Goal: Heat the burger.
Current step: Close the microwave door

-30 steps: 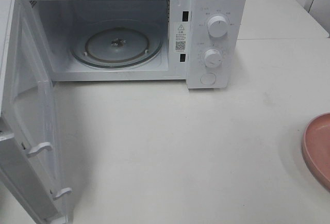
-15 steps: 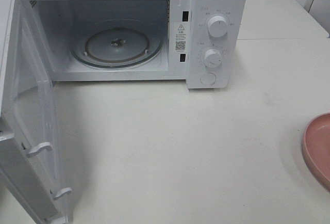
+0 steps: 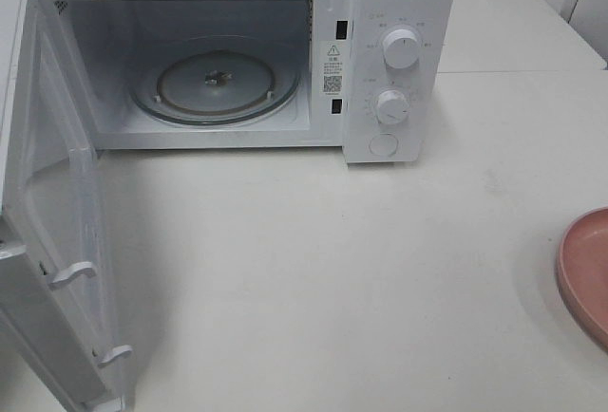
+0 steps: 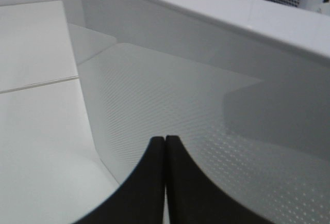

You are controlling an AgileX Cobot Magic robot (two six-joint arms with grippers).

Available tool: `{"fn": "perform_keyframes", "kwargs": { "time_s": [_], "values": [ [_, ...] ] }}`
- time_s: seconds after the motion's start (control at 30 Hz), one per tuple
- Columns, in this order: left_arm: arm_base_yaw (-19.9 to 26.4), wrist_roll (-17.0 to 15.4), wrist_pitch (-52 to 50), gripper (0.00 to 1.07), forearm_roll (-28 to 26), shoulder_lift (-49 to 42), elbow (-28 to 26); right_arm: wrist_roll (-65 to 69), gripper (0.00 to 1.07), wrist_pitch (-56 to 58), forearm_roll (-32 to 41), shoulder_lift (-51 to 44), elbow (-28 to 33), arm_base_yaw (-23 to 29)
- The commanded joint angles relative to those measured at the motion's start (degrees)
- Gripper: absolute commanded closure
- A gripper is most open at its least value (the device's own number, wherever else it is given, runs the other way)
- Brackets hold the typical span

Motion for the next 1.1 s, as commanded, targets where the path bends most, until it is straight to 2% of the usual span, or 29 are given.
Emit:
{"fn": "perform_keyframes", "kwargs": {
  "time_s": [0.03,0.07,0.23,0.37,0.4,0.47,0.5,0.57,0.6,0.63,0.67,0.77,1.07,1.1],
  "values": [
    [-0.4,-2.5,-1.5,1.07,4.0,1.8,-1.7,-0.6,0.32,-0.6,-0.3,-1.5,0.1,-0.3],
    [-0.4,-4.4,-2.3,1.07,6.1,3.0,-2.6,-0.6,0.32,-0.6,-0.3,-1.5,0.1,-0.3],
    [-0.4,-6.0,-5.7,1.07,9.7,6.6,-4.5,-0.6,0.32,-0.6,-0.3,-1.5,0.1,-0.2],
    [-1.3,-6.1,-6.6,1.07,9.7,9.1,-5.9,-0.6,0.32,-0.6,-0.3,-1.5,0.1,-0.2],
    [-3.6,-5.6,-6.6,1.07,9.7,10.6,-7.1,-0.6,0.32,-0.6,-0.3,-1.5,0.1,-0.2],
    [-4.9,-5.2,-6.5,1.07,9.4,11.6,-7.8,-0.6,0.32,-0.6,-0.3,-1.5,0.1,-0.2],
    [-7.2,-3.3,-6.4,1.07,7.4,13.2,-9.1,-0.6,0.32,-0.6,-0.3,-1.5,0.1,-0.2],
    [-8.1,-2.8,-6.4,1.07,5.7,14.1,-9.6,-0.6,0.32,-0.6,-0.3,-1.5,0.1,-0.2],
    [-10.0,-1.7,-6.4,1.07,1.7,15.6,-10.6,-0.6,0.32,-0.6,-0.3,-1.5,0.1,-0.2],
    [-10.0,-1.7,-6.4,1.07,1.7,15.6,-10.6,-0.6,0.32,-0.6,-0.3,-1.5,0.1,-0.2],
    [-11.6,-0.7,-6.5,1.07,-1.3,16.8,-11.7,-0.6,0.32,-0.6,-0.3,-1.5,0.1,-0.2],
    [-13.9,0.7,-6.5,1.07,-4.4,18.5,-13.4,-0.6,0.32,-0.6,-0.3,-1.5,0.1,-0.2],
    [-19.7,2.3,-6.2,1.07,-10.3,23.1,-19.4,-0.6,0.32,-0.6,-0.3,-1.5,0.1,-0.2],
    [-21.5,3.6,-6.2,1.07,-12.3,24.5,-21.1,-0.6,0.32,-0.6,-0.3,-1.5,0.1,-0.2]
  ]
}}
